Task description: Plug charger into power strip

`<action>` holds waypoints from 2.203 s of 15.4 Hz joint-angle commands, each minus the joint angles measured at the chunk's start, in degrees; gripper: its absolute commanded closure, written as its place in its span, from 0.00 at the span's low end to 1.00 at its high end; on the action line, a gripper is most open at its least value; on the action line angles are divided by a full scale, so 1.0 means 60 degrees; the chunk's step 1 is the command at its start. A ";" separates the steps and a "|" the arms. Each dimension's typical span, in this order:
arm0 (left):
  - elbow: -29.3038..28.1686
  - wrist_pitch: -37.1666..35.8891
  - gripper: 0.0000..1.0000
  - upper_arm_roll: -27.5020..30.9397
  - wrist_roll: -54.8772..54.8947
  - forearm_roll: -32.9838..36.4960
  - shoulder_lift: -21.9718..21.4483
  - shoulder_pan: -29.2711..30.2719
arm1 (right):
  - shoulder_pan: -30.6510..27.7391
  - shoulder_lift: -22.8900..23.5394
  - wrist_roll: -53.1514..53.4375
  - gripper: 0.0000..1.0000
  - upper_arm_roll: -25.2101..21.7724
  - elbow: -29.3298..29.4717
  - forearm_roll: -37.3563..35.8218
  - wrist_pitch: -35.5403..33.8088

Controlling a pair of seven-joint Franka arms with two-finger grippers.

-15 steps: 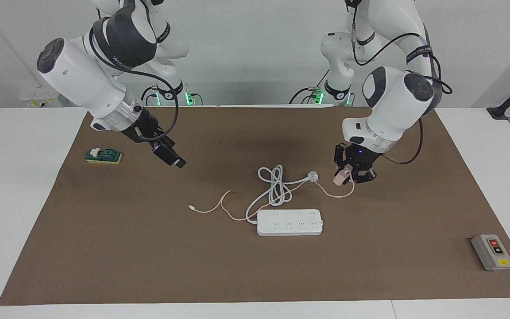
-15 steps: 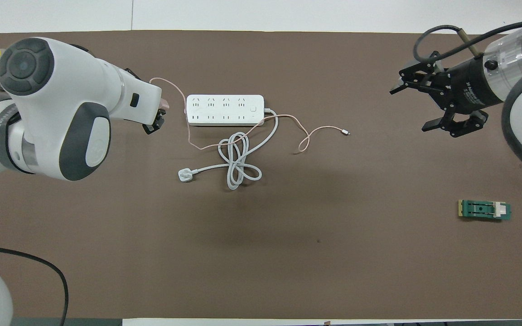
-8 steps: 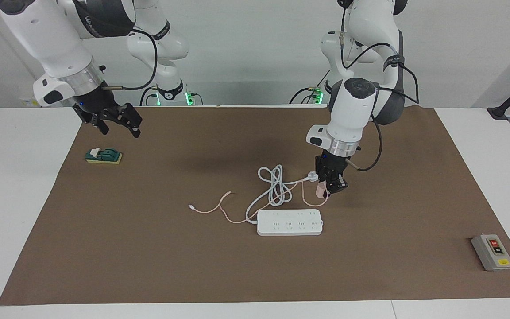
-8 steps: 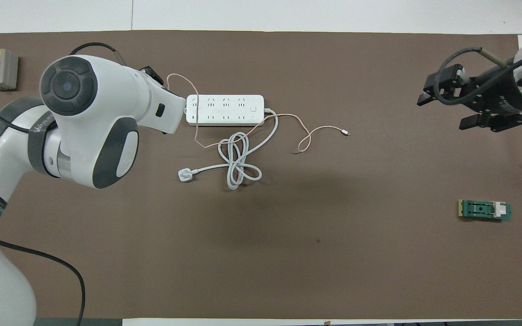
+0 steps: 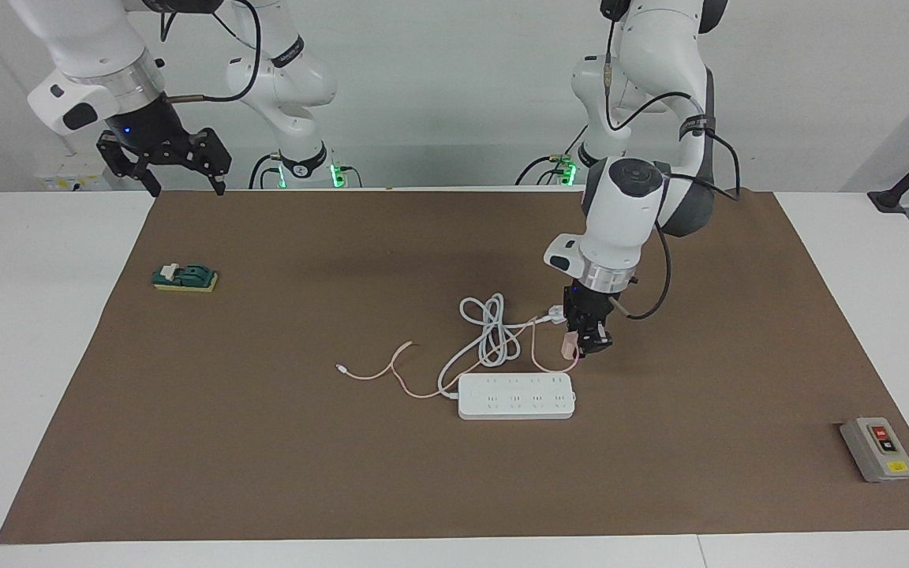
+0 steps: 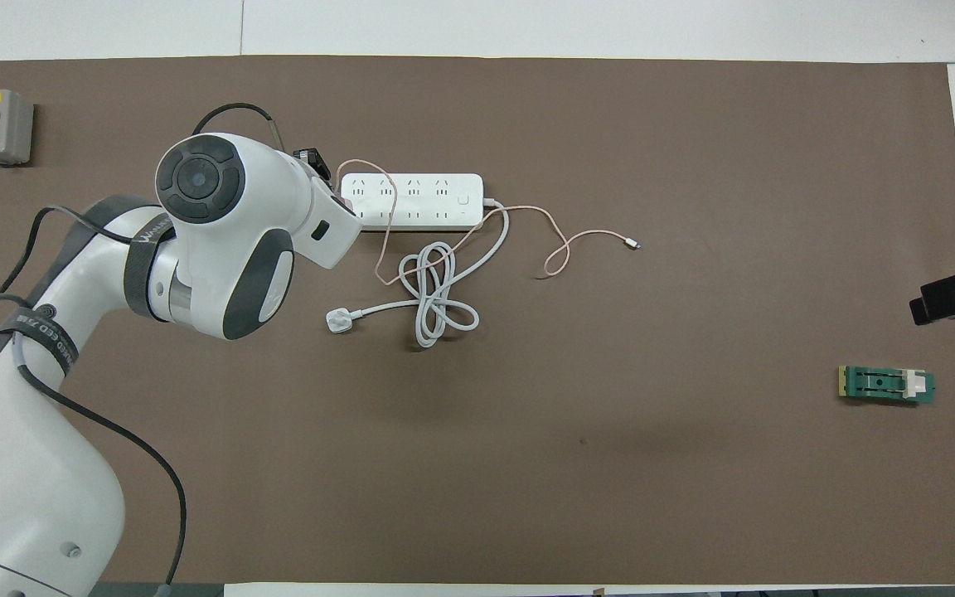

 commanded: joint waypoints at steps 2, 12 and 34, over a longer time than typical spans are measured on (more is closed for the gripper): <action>0.0669 0.0056 0.90 0.0045 0.0230 0.0093 0.0650 -0.0031 | -0.0099 -0.0271 -0.0113 0.00 0.0111 -0.0701 -0.0607 0.0677; 0.1108 -0.0032 0.90 0.0045 0.0509 0.0151 0.1149 0.0027 | -0.0157 -0.0154 0.0254 0.00 0.0141 -0.1113 -0.0564 0.1720; 0.0537 0.0466 0.90 0.0059 0.0377 0.0165 0.1076 -0.0119 | -0.0245 -0.0022 0.0767 0.00 0.0126 -0.0996 -0.0051 0.1691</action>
